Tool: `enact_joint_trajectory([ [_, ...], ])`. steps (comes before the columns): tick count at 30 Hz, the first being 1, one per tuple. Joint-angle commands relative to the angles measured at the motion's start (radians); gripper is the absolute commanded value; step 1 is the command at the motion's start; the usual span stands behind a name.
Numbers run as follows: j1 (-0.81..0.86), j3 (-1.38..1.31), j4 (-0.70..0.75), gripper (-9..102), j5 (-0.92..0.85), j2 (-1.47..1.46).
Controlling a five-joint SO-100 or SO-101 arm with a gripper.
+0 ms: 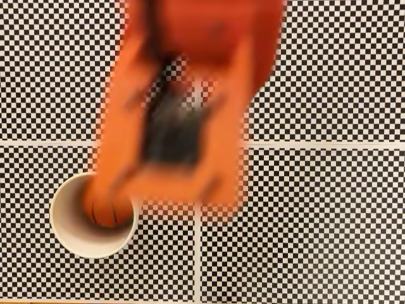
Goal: Grasp basketball and place into cup.
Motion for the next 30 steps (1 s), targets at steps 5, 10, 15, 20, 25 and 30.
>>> enact_joint_trajectory([
  [5,-0.054,0.417,-0.011,34,-0.002,0.541],
  [10,-0.048,0.609,-0.025,34,-0.012,0.79],
  [15,-0.032,0.83,-0.164,34,-0.009,0.997],
  [20,0.018,0.963,-0.405,31,-0.041,0.997],
  [25,0.075,1.19,-0.712,24,-0.058,0.997],
  [30,0.071,1.362,-0.853,19,-0.112,0.997],
])
